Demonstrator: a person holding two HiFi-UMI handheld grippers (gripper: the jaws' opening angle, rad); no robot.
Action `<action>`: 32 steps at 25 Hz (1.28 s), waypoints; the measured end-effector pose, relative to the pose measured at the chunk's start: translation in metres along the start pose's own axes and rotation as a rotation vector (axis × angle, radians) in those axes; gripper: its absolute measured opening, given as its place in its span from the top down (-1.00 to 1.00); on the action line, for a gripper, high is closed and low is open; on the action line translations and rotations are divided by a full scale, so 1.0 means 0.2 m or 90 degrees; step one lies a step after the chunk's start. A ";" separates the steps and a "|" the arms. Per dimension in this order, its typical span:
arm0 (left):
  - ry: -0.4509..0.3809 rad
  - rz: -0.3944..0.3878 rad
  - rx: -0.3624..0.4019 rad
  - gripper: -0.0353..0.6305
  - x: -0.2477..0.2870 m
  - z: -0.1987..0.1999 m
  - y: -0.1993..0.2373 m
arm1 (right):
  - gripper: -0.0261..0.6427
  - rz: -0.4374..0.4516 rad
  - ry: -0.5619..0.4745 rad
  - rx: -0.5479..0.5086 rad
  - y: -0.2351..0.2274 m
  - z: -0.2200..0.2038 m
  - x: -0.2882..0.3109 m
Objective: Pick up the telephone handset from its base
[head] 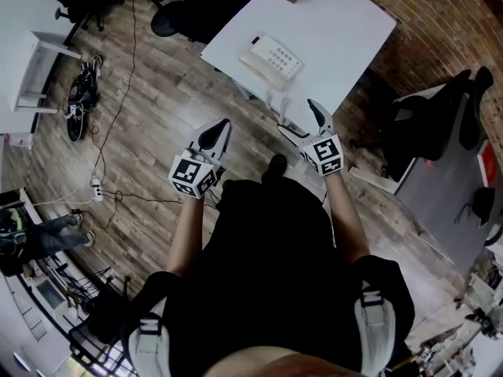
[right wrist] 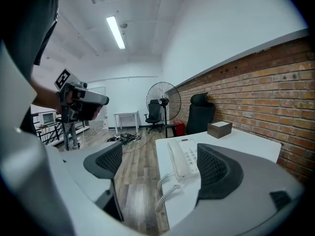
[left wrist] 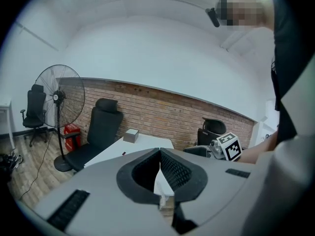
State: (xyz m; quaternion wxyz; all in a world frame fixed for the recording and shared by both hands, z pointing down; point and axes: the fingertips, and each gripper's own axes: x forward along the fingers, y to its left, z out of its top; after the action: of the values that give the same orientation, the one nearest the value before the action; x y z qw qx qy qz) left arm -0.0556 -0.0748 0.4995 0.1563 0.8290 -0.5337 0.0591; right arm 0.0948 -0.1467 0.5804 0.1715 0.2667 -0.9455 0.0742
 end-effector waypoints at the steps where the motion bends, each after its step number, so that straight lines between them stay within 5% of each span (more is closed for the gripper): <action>1: 0.002 0.005 -0.001 0.83 0.00 -0.01 0.00 | -0.48 0.004 -0.002 -0.002 0.00 0.01 0.01; 32: -0.014 0.030 -0.025 0.83 0.17 0.08 0.20 | -0.47 0.039 0.033 -0.025 -0.12 0.06 0.26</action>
State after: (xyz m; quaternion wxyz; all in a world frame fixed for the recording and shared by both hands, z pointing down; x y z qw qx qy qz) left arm -0.0787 -0.1254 0.5022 0.1656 0.8134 -0.5560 0.0432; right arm 0.0627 -0.1958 0.5889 0.1985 0.2323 -0.9498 0.0677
